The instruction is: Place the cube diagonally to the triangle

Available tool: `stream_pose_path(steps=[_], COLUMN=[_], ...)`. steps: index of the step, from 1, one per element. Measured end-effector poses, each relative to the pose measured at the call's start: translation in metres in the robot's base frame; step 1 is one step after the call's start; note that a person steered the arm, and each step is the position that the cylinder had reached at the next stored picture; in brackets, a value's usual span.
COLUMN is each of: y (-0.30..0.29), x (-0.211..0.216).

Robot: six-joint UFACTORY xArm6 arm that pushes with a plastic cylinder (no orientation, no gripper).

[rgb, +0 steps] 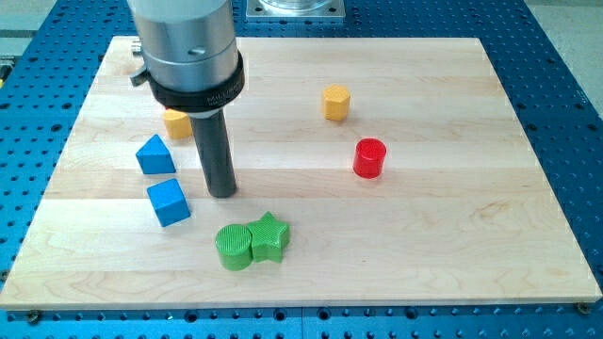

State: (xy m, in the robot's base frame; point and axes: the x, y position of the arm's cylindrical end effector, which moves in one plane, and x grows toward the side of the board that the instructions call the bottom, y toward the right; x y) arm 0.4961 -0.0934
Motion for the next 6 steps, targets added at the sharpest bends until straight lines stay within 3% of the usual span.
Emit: stream_pose_path(steps=[3,6], y=[-0.079,-0.103], x=[0.017,0.014])
